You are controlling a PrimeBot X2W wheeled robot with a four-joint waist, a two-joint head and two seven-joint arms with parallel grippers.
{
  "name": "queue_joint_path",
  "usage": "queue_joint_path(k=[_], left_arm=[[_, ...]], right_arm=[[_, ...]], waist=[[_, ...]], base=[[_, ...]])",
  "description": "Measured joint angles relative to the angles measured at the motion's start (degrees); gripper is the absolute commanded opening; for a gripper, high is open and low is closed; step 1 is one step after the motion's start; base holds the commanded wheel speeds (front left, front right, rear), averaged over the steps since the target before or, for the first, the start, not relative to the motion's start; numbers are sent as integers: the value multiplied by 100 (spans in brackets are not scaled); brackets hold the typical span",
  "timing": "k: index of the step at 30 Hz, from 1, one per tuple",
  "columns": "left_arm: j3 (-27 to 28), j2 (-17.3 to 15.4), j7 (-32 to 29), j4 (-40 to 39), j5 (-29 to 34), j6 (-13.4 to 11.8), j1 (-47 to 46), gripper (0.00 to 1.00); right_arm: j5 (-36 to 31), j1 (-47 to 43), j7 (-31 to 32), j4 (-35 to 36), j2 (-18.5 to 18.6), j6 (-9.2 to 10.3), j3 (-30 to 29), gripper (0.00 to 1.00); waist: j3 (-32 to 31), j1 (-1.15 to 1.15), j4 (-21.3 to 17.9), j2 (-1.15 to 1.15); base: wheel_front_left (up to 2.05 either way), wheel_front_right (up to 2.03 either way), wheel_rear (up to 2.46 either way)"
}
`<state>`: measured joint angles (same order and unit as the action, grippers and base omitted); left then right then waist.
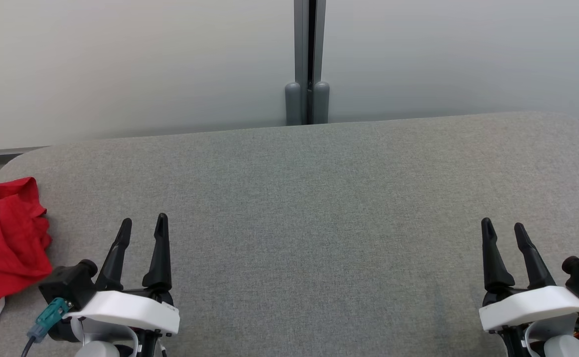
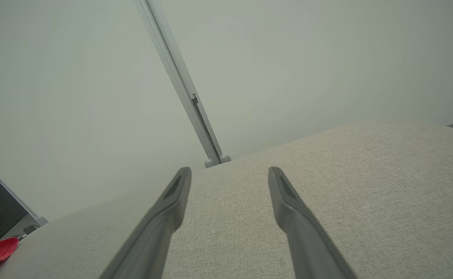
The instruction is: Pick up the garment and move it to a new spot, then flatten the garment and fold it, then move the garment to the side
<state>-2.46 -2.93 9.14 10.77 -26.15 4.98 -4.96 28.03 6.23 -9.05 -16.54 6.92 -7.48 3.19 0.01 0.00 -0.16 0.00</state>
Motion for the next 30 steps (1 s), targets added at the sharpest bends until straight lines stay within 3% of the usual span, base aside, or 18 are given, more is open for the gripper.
queue_joint_path(k=[30], left_arm=[[-187,-4,398,570,1429,-203,60,100]], right_arm=[[-1215,79,-388,-463,-9,0,272,100]], waist=[[-32,0,23,0]], base=[[0,0,0]])
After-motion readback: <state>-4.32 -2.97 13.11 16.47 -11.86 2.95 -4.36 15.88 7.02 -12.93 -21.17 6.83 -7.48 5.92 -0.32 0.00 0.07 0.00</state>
